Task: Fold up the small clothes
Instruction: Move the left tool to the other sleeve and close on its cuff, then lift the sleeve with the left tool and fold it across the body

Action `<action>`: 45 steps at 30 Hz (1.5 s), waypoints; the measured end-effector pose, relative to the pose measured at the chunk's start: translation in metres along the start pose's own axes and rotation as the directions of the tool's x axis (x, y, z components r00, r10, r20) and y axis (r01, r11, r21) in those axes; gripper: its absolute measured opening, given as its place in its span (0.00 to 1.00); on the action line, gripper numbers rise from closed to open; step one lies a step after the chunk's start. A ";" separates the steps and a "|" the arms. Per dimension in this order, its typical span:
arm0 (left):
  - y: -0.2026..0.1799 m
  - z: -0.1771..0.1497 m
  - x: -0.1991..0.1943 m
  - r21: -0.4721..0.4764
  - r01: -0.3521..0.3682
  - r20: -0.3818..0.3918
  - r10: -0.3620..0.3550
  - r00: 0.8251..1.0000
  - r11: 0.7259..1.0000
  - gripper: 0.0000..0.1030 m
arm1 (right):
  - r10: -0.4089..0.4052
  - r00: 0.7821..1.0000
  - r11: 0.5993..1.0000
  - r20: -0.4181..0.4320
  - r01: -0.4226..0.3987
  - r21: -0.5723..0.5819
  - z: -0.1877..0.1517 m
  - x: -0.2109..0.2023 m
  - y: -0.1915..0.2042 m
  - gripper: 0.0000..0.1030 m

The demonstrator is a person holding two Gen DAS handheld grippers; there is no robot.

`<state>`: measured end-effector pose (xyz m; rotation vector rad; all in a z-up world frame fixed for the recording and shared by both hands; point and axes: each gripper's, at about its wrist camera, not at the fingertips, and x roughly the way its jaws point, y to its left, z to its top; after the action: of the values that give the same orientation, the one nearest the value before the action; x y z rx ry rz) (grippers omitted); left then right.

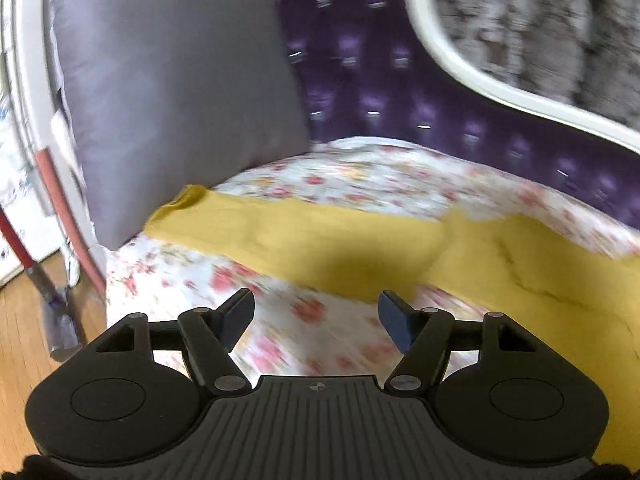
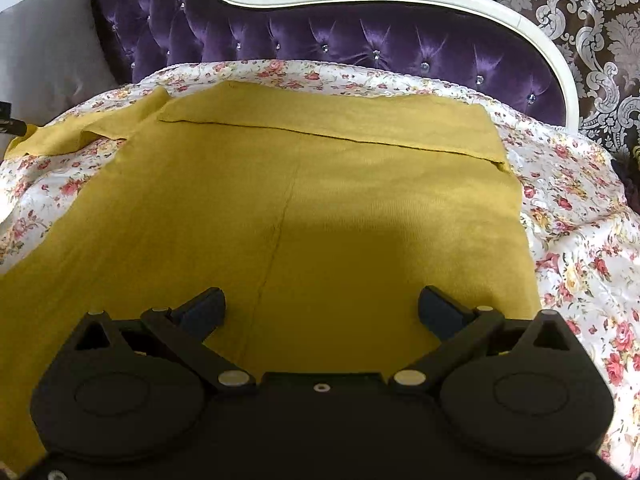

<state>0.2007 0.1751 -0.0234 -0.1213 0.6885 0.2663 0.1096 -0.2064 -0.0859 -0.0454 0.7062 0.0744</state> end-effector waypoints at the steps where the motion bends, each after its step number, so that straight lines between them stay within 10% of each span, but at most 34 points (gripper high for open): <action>1: 0.008 0.007 0.009 -0.022 -0.008 -0.010 0.008 1.000 1.000 0.66 | 0.002 1.000 1.000 0.002 -0.002 0.002 0.001 -0.002 0.000 1.00; 20: 0.089 0.047 0.131 -0.239 -0.175 -0.156 0.140 0.978 0.955 0.66 | 0.171 0.964 0.984 0.205 -0.178 0.015 0.063 -0.054 0.009 1.00; 21: 0.089 0.048 0.132 -0.239 -0.175 -0.150 0.141 0.979 0.955 0.60 | 0.174 0.962 0.983 0.210 -0.181 0.011 0.064 -0.053 0.011 1.00; 23: 0.084 0.052 0.132 -0.226 -0.166 -0.118 0.143 0.983 0.960 0.13 | 0.180 0.960 0.983 0.214 -0.186 0.006 0.064 -0.050 0.011 1.00; 34: 0.015 0.096 0.042 -0.168 0.079 0.076 -0.067 0.995 0.983 0.06 | 0.176 0.968 0.980 0.181 -0.189 0.057 0.051 -0.039 -0.012 1.00; 45: -0.174 0.096 -0.034 0.107 0.387 0.110 -0.398 0.911 0.916 0.06 | 0.167 0.969 0.970 0.184 -0.195 0.146 0.037 -0.040 -0.049 1.00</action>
<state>0.2833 0.0204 0.0758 -0.1585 0.5305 -0.1423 0.1074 -0.2547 -0.0308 0.1822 0.5417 0.1940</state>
